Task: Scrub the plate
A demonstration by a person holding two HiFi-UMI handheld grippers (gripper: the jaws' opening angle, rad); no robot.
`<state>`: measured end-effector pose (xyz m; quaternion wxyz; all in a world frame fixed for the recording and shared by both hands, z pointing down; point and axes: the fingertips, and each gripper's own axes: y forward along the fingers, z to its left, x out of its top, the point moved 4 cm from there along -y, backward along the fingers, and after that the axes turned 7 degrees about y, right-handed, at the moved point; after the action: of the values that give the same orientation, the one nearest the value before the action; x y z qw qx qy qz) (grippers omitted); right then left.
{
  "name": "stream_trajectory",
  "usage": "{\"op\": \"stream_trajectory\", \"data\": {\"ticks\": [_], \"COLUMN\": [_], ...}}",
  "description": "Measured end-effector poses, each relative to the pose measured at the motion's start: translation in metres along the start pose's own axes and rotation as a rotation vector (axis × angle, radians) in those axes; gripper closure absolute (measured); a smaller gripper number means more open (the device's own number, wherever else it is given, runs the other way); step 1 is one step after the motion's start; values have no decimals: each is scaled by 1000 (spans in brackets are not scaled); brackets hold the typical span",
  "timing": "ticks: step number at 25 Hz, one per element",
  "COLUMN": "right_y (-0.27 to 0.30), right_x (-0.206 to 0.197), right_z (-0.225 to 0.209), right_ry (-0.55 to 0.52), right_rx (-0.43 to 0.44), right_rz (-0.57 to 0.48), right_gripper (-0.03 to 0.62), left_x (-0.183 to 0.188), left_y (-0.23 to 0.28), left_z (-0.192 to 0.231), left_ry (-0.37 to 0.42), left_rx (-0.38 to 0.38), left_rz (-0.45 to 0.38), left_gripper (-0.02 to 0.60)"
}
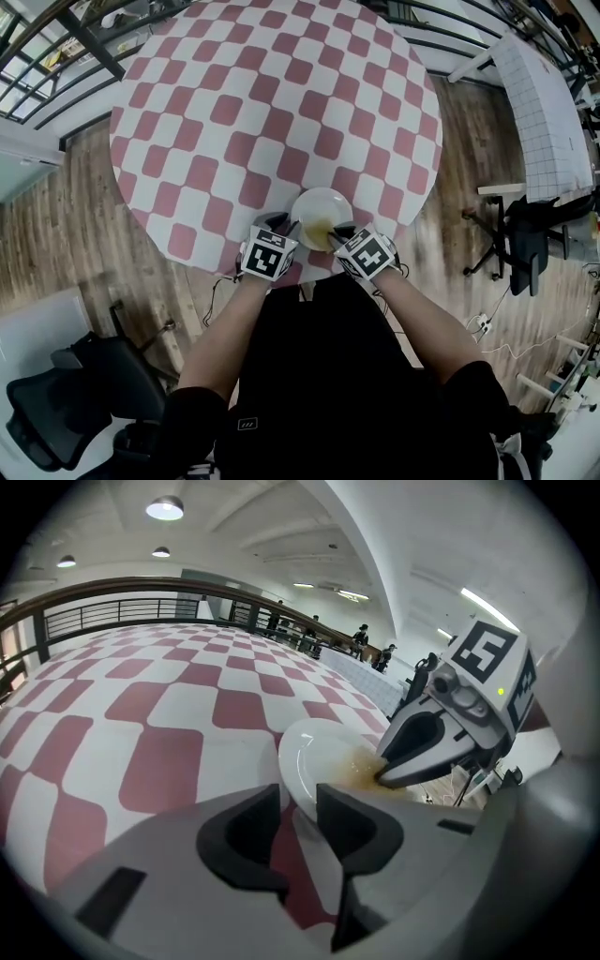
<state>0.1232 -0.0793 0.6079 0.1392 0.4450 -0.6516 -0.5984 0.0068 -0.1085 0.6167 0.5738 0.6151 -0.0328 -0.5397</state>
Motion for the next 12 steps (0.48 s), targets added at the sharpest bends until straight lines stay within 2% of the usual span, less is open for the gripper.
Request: {"op": "stream_trajectory", "data": {"ticks": [6, 12], "right_y": [-4, -13], "right_x": [-2, 0], "right_z": [-13, -42], "right_ry": [-13, -9], "right_rx": [3, -39], "right_rz": [19, 18], "right_gripper": [555, 555], "left_x": [-1, -2], "left_y": [-1, -1], "left_z": [2, 2], "left_ry": [-14, -24], "left_rx": [-14, -12], "left_rz": [-11, -18], "left_gripper": [448, 447]}}
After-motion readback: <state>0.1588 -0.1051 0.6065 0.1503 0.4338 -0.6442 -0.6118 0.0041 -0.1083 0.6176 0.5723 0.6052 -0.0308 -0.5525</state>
